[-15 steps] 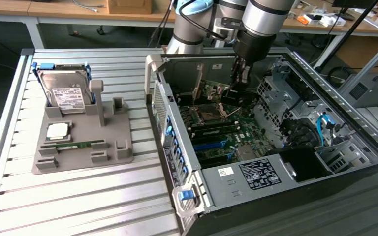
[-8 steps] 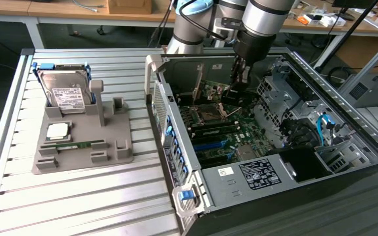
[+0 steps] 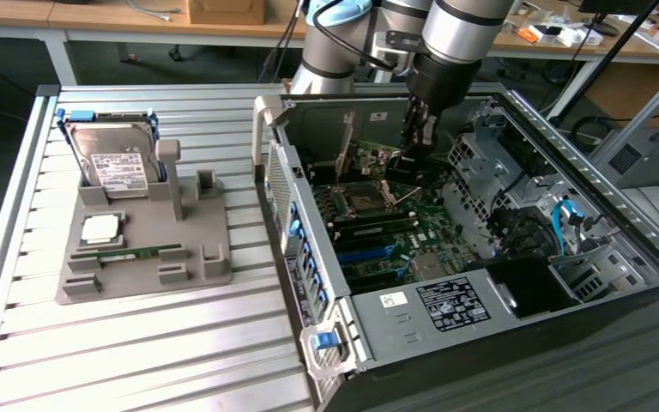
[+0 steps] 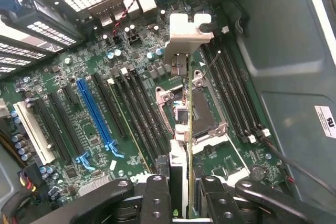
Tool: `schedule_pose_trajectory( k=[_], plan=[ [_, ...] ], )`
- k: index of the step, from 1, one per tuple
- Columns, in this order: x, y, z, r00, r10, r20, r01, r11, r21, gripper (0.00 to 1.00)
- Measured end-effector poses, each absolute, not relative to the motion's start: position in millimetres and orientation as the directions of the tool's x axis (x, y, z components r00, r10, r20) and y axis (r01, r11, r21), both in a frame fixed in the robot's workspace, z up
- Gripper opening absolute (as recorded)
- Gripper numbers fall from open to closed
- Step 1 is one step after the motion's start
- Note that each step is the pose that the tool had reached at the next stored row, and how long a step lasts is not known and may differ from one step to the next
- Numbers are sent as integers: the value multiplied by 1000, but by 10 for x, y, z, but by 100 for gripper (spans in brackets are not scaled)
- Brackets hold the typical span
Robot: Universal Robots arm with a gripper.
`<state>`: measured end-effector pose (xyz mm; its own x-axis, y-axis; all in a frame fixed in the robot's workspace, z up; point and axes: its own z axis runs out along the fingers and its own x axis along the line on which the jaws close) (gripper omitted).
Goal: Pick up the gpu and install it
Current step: 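Insert the gpu into the slot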
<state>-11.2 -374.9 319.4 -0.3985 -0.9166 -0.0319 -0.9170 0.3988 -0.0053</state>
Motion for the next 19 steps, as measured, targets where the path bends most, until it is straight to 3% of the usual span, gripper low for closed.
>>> schedule_pose_trajectory(
  k=[19],
  plan=[
    [-112, -3749, 3194, -298, -954, -32, -954, 299, -5, 27]
  ],
)
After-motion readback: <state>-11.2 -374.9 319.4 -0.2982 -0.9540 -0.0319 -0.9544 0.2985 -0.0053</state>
